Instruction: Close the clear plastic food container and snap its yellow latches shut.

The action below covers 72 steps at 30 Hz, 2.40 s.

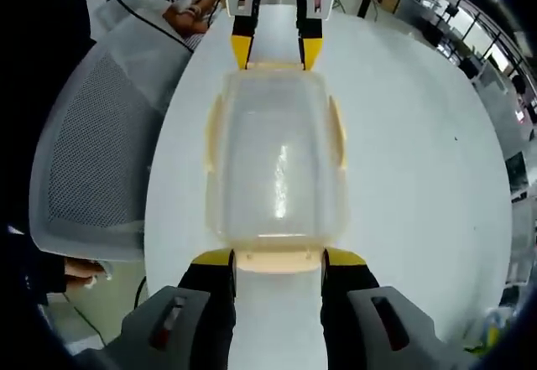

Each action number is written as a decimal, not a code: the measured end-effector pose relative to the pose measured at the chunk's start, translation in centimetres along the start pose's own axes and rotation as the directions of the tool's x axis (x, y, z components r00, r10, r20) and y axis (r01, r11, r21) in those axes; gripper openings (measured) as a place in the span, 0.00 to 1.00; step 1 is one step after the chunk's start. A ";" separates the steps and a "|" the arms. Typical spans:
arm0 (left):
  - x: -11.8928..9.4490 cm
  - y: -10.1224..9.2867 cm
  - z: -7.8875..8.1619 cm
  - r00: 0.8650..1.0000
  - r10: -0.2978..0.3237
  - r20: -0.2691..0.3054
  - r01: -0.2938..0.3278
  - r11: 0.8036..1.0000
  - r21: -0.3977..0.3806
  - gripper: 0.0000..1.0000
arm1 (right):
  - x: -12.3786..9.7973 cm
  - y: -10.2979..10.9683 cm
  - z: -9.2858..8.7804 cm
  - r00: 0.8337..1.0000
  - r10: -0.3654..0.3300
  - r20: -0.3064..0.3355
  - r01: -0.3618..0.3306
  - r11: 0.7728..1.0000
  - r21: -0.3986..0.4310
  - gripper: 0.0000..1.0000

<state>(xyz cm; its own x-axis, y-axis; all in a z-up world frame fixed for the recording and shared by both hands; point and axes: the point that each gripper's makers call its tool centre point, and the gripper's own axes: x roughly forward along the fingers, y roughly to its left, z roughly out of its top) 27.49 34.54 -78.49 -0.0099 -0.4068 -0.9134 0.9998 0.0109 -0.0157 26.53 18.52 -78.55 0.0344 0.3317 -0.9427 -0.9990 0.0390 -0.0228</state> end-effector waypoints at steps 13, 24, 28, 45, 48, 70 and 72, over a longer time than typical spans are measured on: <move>0.2 -0.1 0.4 1.000 -0.001 0.006 0.001 1.000 0.005 0.34 | 0.1 0.2 -0.5 1.000 -0.006 -0.006 0.006 1.000 0.004 0.36; 0.5 -0.4 0.5 1.000 -0.004 0.005 0.004 1.000 0.002 0.34 | 0.3 0.4 -0.8 1.000 -0.007 0.003 0.007 1.000 0.009 0.36; 0.7 -0.4 0.4 1.000 -0.004 -0.003 0.004 1.000 0.006 0.34 | 0.4 0.4 -0.8 1.000 -0.006 0.003 0.006 1.000 0.009 0.36; 0.9 -0.2 0.5 1.000 -0.005 -0.006 0.005 1.000 0.020 0.34 | 0.6 0.5 -1.0 1.000 0.004 0.028 -0.005 1.000 0.020 0.36; 1.0 -0.2 0.5 1.000 0.002 -0.018 -0.002 1.000 0.020 0.34 | 0.5 0.6 -1.0 1.000 0.004 0.030 -0.004 1.000 0.017 0.37; 1.0 -0.2 0.1 1.000 0.015 -0.011 -0.015 1.000 -0.001 0.35 | 0.2 0.7 -1.6 0.998 -0.030 0.059 0.026 0.997 0.069 0.38; 1.0 -0.2 0.0 1.000 0.013 -0.012 -0.013 1.000 -0.009 0.35 | -0.1 0.5 -1.6 0.997 -0.038 0.063 0.032 0.995 0.092 0.39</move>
<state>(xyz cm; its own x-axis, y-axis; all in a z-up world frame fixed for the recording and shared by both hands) 27.32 34.13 -79.37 0.0032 -0.3958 -0.9183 0.9997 0.0248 -0.0072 26.02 17.04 -79.00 0.0740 0.3890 -0.9183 -0.9904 0.1362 -0.0221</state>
